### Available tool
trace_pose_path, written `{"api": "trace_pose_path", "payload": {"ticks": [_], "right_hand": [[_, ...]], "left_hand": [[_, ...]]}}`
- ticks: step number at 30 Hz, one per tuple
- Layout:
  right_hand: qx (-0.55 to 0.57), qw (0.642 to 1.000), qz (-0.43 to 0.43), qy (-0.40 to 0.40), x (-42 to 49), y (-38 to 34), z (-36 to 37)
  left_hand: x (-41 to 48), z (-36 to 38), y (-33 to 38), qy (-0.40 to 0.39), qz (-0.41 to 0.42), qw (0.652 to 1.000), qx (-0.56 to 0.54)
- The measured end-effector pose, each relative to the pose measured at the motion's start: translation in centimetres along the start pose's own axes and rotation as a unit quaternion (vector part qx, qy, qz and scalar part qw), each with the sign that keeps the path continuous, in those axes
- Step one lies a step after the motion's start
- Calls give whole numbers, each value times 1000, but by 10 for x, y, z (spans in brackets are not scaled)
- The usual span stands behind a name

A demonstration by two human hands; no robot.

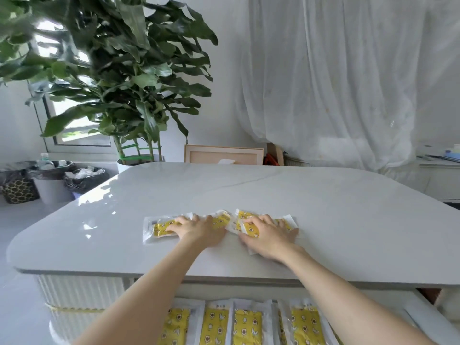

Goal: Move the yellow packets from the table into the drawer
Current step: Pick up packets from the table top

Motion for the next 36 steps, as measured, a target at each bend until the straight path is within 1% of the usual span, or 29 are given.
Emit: {"api": "trace_pose_path", "payload": {"ticks": [4, 7, 10, 12, 13, 15, 16, 17, 20, 21, 24, 27, 29, 32, 34, 36], "right_hand": [[0, 999, -8, -47, -40, -14, -7], [-3, 995, 3, -100, -56, -13, -8], [-40, 992, 0, -121, -67, -8, -10], [-51, 991, 8, -120, -73, -1, -13], [-46, 992, 12, -121, -76, 1, -13], [-20, 994, 15, -106, -77, -1, -17], [-3, 996, 19, -90, -77, -1, -20], [12, 997, 29, -75, -77, 0, -23], [43, 995, 59, -64, -77, 7, -27], [47, 995, 65, -62, -77, 9, -29], [54, 995, 79, -42, -74, 10, -33], [102, 990, 98, -21, -76, 9, -33], [121, 988, 96, 3, -79, 5, -37], [136, 986, 79, 50, -81, -4, -48], [190, 977, 87, 52, -80, -8, -50], [314, 943, 103, 29, -78, -15, -45]], "left_hand": [[-33, -2, -10, -29, -8, 999, 25], [-52, -4, -17, -38, 10, 999, 36], [-57, 5, -23, -75, 48, 995, 36], [-59, 4, -28, -81, 74, 994, 5], [-60, -1, -33, -66, 83, 994, -23], [-60, -15, -46, -12, 88, 994, -57], [-58, -19, -55, 5, 83, 995, -61], [-56, -20, -64, 6, 77, 995, -61], [-52, -5, -89, -34, 51, 995, -80], [-51, -2, -95, -34, 45, 994, -92], [-54, -7, -106, -1, 44, 994, -103], [-58, -11, -102, -27, 63, 990, -126], [-65, -11, -100, -55, 56, 983, -167], [-73, -15, -103, -58, 39, 975, -211], [-76, -19, -105, -61, 27, 965, -254], [-76, -23, -107, -65, 19, 945, -319]]}}
Point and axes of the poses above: each hand's wrist, its own x-axis towards the middle knuckle, its own z-axis out of the palm, y = z × x, the point moved 8 cm from there along x, towards the middle knuckle, and after that the axes turned 6 degrees about -z, right-handed, at the moved point
